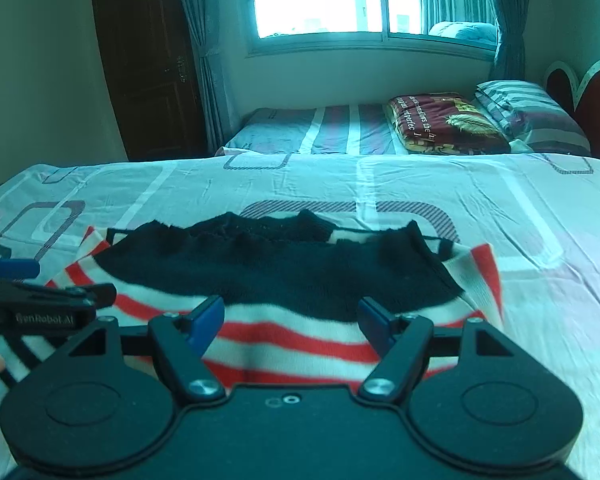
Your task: Fold small clothes
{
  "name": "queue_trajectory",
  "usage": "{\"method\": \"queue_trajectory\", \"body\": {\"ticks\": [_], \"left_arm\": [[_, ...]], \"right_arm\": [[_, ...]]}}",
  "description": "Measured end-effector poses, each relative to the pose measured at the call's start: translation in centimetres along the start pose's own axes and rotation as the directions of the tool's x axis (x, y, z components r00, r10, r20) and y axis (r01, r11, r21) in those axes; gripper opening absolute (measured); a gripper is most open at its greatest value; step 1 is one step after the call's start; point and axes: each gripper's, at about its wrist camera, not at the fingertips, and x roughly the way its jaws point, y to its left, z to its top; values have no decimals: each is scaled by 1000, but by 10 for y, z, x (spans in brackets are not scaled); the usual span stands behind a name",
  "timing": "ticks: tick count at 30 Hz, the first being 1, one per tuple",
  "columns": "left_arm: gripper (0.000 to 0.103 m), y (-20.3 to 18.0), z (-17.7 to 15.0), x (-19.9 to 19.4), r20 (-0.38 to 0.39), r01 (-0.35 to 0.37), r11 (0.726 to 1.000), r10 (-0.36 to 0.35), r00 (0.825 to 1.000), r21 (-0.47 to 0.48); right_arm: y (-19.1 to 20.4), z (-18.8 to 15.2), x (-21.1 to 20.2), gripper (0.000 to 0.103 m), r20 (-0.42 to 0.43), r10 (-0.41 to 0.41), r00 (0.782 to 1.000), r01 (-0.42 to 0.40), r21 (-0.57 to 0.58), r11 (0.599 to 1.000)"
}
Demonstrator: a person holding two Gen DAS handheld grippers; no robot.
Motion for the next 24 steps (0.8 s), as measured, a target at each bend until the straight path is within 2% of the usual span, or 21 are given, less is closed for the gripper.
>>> {"method": "queue_trajectory", "body": {"ticks": [4,7,18,21,24], "left_arm": [[102,-1,-4,23,-51,-30,1000,29,998,-1],[102,4,-14,34,-76,-21,1000,19,997,-23],[102,24,-15,13,-64,-4,998,0,998,-59],[102,26,-20,18,-81,8,999,-11,997,-39],[102,32,-27,22,-80,27,998,-32,996,-63]], "right_arm": [[-1,-1,22,73,-35,-19,999,18,-33,999],[-6,-12,42,73,-109,-40,993,34,-57,998],[-4,-8,19,74,-37,6,999,-7,-26,1000],[-1,-13,23,74,-57,-23,998,21,-31,999],[-2,-23,29,74,-99,-56,994,53,-37,998]]}}
